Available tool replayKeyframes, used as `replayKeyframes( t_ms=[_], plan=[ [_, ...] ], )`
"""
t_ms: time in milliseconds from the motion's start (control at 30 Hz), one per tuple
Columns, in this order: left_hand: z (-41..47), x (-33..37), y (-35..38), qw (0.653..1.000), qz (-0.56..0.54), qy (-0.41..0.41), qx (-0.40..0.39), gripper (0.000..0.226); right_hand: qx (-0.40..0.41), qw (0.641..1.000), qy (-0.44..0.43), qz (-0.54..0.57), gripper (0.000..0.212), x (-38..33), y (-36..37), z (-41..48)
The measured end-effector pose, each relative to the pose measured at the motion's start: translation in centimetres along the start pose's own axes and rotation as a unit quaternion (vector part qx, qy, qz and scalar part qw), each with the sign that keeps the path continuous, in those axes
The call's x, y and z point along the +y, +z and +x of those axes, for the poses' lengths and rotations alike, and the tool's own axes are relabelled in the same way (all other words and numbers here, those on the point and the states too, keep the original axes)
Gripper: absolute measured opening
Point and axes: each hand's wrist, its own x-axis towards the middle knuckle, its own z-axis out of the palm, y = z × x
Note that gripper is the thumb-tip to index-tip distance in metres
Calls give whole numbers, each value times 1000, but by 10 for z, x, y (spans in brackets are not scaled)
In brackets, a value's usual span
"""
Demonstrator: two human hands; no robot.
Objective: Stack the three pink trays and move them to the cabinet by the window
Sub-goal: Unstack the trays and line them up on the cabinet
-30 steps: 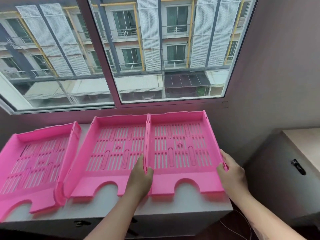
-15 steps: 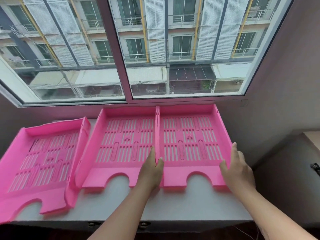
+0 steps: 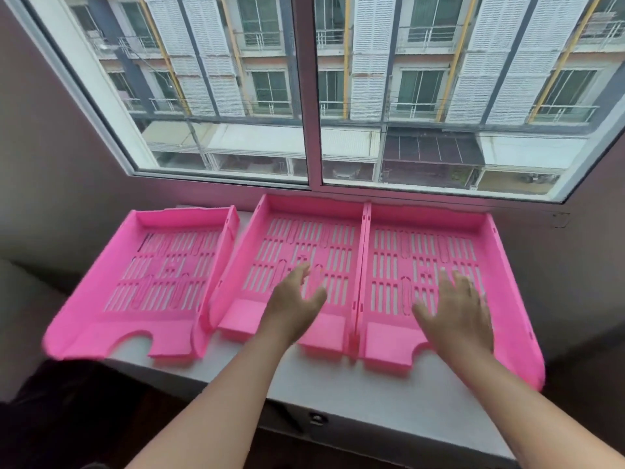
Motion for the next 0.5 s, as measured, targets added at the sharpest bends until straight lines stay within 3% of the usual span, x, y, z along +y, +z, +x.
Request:
replayKeyframes(
  t_ms=[167,300,500],
  plan=[
    [-5,-45,-65,991,32,-23,130,48,-13,994,-83,74,73,-79,19,-5],
    [-3,-86,-107,975,100,-51,191,44,-45,992,-68,102,73,-122,36,-11],
    [15,-124,-120,995,-10,-95,36,68,-16,997,-1,73,67,-150,54,-14]
  ],
)
